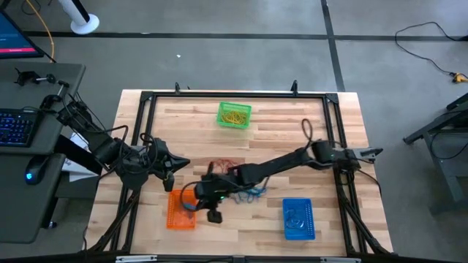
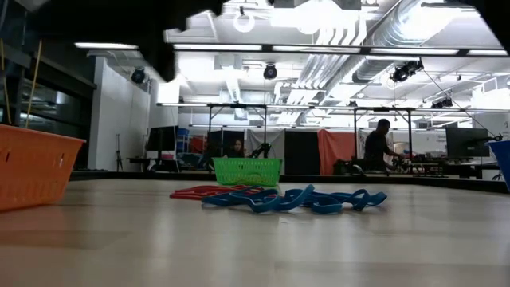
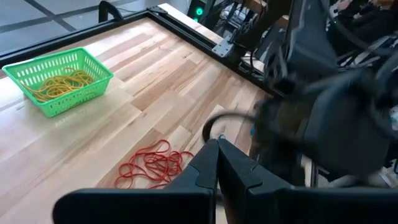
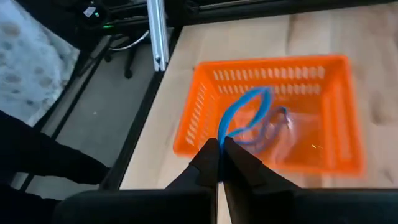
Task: Sort rubber bands into baskets
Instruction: Put the blue rubber band into the orange bin, then put the red rubber band into the blue bin
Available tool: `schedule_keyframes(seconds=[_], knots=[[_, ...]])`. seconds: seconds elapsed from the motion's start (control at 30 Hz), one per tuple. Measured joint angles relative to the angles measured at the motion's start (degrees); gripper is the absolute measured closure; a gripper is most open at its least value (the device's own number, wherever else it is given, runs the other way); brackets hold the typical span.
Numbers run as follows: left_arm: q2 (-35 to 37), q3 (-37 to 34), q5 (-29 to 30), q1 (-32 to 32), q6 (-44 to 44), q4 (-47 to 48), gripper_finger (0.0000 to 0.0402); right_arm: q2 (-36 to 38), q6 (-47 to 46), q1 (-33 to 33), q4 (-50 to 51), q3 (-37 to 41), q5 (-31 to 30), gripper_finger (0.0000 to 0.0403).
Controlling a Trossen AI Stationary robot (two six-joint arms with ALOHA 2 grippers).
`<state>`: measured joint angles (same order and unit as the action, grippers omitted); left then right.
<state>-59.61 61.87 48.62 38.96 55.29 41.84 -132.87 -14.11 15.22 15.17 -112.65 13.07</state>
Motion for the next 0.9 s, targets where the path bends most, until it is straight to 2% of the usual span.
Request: schedule_keyframes(seconds=[0.2, 0.4, 0.5, 0.63, 0.77, 0.9], knots=[[0.00, 0.00, -0.02, 0.00, 0.11, -0.13, 0.0401, -8.08, -0.89, 0.02, 0.02, -10.31, 1.43, 0.0403], [0.00, 0.00, -0.02, 0.00, 0.11, -0.15, 0.0402, -10.83, -5.66, 0.17, 0.12, -12.43, -3.05, 0.0391], [0.00, 0.00, -0.01, 0.00, 0.04, -0.12, 0.0401, -10.83, -6.88, 0.17, 0.46, -12.30, -3.16, 0.0347], [0.00, 0.00, -0.02, 0.00, -0.04, -0.12, 0.0401, -10.85, -8.42, 0.13, 1.06, -12.56, -3.62, 0.0256], [0.00, 0.00, -0.02, 0.00, -0.15, -0.10, 0.0402, -10.88, -5.58, -0.06, 3.16, -14.98, -4.62, 0.0171], [0.00, 0.00, -0.02, 0.00, -0.92, -0.10, 0.0402, -10.88, -1.21, -0.81, 15.59, -20.02, -4.39, 0.0137]])
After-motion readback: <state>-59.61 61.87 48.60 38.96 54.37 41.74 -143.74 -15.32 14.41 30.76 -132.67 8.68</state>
